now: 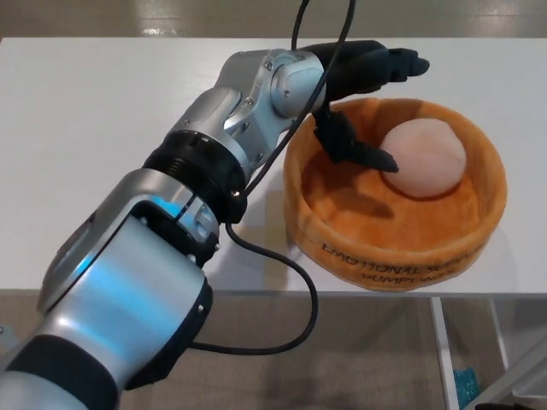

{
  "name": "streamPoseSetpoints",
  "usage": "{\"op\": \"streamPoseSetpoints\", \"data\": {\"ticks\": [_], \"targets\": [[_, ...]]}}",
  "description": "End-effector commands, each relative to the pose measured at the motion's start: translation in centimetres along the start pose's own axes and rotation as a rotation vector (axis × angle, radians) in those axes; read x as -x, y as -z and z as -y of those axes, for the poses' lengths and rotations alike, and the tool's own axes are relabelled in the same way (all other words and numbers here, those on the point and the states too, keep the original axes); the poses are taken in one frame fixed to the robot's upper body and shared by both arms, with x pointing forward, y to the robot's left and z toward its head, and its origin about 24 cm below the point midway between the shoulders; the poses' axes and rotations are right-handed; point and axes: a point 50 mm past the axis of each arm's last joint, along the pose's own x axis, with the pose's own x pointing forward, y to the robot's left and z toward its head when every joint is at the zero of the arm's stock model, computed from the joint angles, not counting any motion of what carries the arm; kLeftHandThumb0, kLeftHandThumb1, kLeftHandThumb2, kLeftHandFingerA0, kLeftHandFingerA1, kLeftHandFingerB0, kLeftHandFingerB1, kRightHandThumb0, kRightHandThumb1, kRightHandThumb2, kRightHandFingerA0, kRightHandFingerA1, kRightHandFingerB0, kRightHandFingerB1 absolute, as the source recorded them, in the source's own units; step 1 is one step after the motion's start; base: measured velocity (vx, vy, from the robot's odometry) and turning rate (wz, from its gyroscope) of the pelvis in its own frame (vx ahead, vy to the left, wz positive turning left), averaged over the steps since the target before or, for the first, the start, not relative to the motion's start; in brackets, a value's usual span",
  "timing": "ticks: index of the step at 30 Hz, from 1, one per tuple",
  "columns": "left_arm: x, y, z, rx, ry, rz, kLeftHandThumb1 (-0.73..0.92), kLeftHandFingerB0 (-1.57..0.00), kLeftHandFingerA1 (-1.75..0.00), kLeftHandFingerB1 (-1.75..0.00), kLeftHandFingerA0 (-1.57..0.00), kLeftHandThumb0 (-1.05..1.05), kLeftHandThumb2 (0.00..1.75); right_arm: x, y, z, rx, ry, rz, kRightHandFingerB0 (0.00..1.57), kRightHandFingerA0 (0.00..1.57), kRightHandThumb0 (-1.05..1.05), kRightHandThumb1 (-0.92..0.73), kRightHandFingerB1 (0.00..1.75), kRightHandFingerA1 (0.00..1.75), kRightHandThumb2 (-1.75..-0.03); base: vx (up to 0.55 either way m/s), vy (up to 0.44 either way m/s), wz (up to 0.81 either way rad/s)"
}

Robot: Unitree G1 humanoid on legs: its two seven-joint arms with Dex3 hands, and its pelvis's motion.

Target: Use the left hand to pick up the pink round toy on the left and place it inside the orange plate on the desk.

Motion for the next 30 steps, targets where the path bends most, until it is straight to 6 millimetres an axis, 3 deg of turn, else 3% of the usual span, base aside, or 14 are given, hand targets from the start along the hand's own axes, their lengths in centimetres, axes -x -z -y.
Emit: {"op": "streamPoseSetpoints", "data": {"ticks": [1,4,5,10,11,14,15,16,17,20,22,25,28,30], "targets": [[0.4,-0.1,-0.8,0.006,0.027,0.002,0.57,0.0,0.0,-0.1,0.0,-1.02,0.67,0.1,0.3,0.2,0.011,0.003,-0.013,0.63,0.74,-0.38,-0.58,0.44,0.57,-0.58,0.0,0.0,0.0],[0.7,0.2,-1.1,0.005,0.016,0.008,0.57,0.0,0.0,-0.1,0.0,-1.02,0.67,0.1,0.3,0.2,0.013,0.003,-0.013,0.63,0.74,-0.38,-0.58,0.44,0.57,-0.58,0.0,0.0,0.0],[2.1,0.4,-2.9,0.004,-0.041,0.068,0.47,0.0,0.0,-0.03,0.0,-0.85,0.89,0.1,0.3,0.3,0.011,0.0,-0.012,0.63,0.74,-0.38,-0.58,0.44,0.56,-0.58,0.0,0.0,0.0],[4.9,1.0,-5.0,0.015,-0.113,0.148,0.49,0.0,-0.02,-0.06,0.0,-0.86,0.89,0.1,0.4,0.5,0.009,0.002,-0.02,0.63,0.75,-0.38,-0.58,0.43,0.58,-0.58,0.0,0.0,0.0],[6.4,1.5,-5.4,0.033,-0.146,0.184,0.49,0.0,-0.1,-0.09,-0.02,-0.83,0.88,0.1,0.4,0.7,0.007,0.003,-0.022,0.64,0.75,-0.37,-0.58,0.44,0.57,-0.58,0.0,0.0,0.0],[7.1,1.6,-5.3,0.044,-0.155,0.196,0.49,0.0,-0.1,-0.09,-0.02,-0.83,0.88,0.1,0.5,0.8,0.007,0.003,-0.026,0.64,0.75,-0.37,-0.58,0.44,0.57,-0.58,0.0,0.0,0.0],[8.1,1.9,-5.3,0.071,-0.187,0.24,0.59,0.0,-0.26,-0.24,-0.05,-0.85,0.58,0.1,0.5,0.9,0.014,0.005,-0.026,0.63,0.76,-0.38,-0.58,0.43,0.58,-0.58,0.0,0.0,0.0],[8.9,2.0,-5.3,0.087,-0.212,0.271,0.59,0.0,-0.26,-0.24,-0.05,-0.85,0.58,0.1,0.5,0.9,0.019,0.005,-0.025,0.63,0.76,-0.38,-0.58,0.43,0.58,-0.58,0.0,0.0,0.0],[10.4,2.3,-5.2,0.129,-0.254,0.338,0.46,-0.05,-0.27,-0.18,-0.05,-0.76,0.88,0.1,0.5,0.9,0.026,0.005,-0.024,0.62,0.74,-0.38,-0.58,0.44,0.56,-0.58,0.0,0.0,0.0],[13.9,3.1,-4.5,0.194,-0.337,0.442,0.44,-0.02,-0.27,-0.25,-0.02,-0.74,0.87,0.2,0.6,0.6,0.024,0.001,-0.026,0.62,0.73,-0.37,-0.58,0.44,0.53,-0.58,0.0,0.0,0.0],[14.8,3.3,-4.1,0.201,-0.355,0.459,0.44,-0.02,-0.28,-0.25,-0.02,-0.75,0.87,0.2,0.7,0.7,0.024,0.001,-0.029,0.62,0.74,-0.37,-0.58,0.44,0.55,-0.58,0.0,0.0,0.0],[18.7,3.8,-2.7,0.215,-0.401,0.494,0.43,-0.06,-0.19,-0.25,-0.02,-0.73,0.85,0.4,0.9,0.8,0.034,0.009,-0.023,0.63,0.74,-0.38,-0.58,0.44,0.6,-0.58,0.0,0.0,0.0],[20.3,3.6,-2.1,0.192,-0.417,0.497,0.43,-0.08,-0.2,-0.26,0.0,-0.71,0.87,0.3,0.8,0.9,0.041,0.01,-0.024,0.63,0.75,-0.38,-0.58,0.44,0.6,-0.58,0.0,0.0,0.0],[22.7,3.4,-1.3,0.162,-0.433,0.506,0.48,-0.09,-0.16,-0.25,-0.08,-0.78,0.85,0.2,0.7,0.9,0.017,0.008,-0.028,0.63,0.75,-0.37,-0.57,0.44,0.58,-0.58,0.0,0.0,0.0]]}}
